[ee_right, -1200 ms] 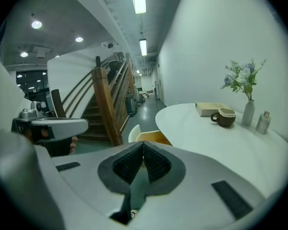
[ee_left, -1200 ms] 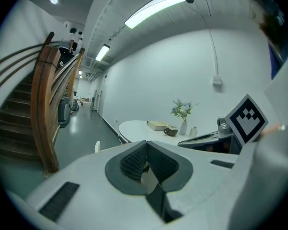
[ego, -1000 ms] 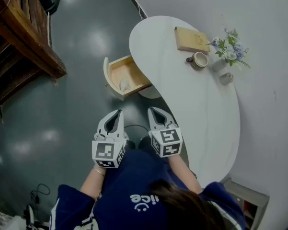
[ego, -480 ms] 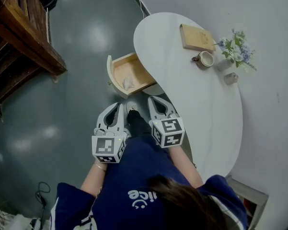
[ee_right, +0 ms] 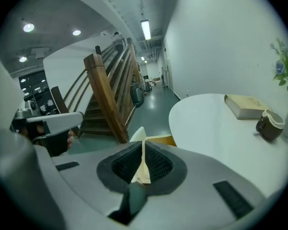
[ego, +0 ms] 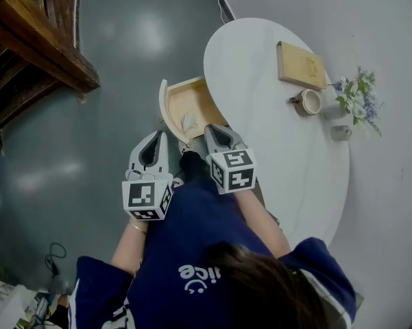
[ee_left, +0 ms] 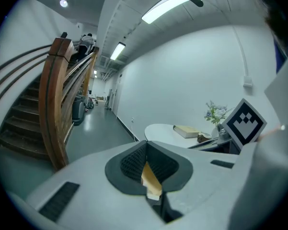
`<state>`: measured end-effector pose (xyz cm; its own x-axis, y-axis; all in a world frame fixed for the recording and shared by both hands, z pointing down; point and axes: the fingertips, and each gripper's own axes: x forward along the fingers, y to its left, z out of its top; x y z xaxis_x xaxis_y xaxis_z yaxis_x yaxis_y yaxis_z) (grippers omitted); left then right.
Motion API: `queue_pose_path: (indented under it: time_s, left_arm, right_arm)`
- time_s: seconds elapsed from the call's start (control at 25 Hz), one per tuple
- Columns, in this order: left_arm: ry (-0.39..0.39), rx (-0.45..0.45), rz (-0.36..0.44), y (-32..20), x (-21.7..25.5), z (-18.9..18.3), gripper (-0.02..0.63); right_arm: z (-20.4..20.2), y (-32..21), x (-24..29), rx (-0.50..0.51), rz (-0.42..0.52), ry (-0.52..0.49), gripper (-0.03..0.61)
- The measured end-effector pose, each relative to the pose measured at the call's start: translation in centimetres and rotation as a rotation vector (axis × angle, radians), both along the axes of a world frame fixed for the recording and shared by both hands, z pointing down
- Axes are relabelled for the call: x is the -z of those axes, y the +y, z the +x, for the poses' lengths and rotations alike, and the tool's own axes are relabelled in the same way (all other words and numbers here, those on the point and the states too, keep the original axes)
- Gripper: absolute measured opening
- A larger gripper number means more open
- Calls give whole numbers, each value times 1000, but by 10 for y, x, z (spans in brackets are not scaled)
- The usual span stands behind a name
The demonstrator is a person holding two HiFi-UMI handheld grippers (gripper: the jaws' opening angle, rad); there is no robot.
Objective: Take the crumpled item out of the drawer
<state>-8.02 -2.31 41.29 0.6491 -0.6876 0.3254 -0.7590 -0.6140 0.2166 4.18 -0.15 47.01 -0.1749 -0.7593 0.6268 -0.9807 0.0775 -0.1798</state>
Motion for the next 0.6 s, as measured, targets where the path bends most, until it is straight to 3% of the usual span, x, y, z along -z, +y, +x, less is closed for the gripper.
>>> queue_pose_path:
  time_s: [0.4,0.6]
  left_arm:
    - [-62,62,-71,-72,-22,32,5]
    - [-85,99,-75,-102,-25,45,5]
  right_arm:
    - [3,-69,-60,95,-205,-129,106]
    - [-6,-78,-84,143,-292,-170,152]
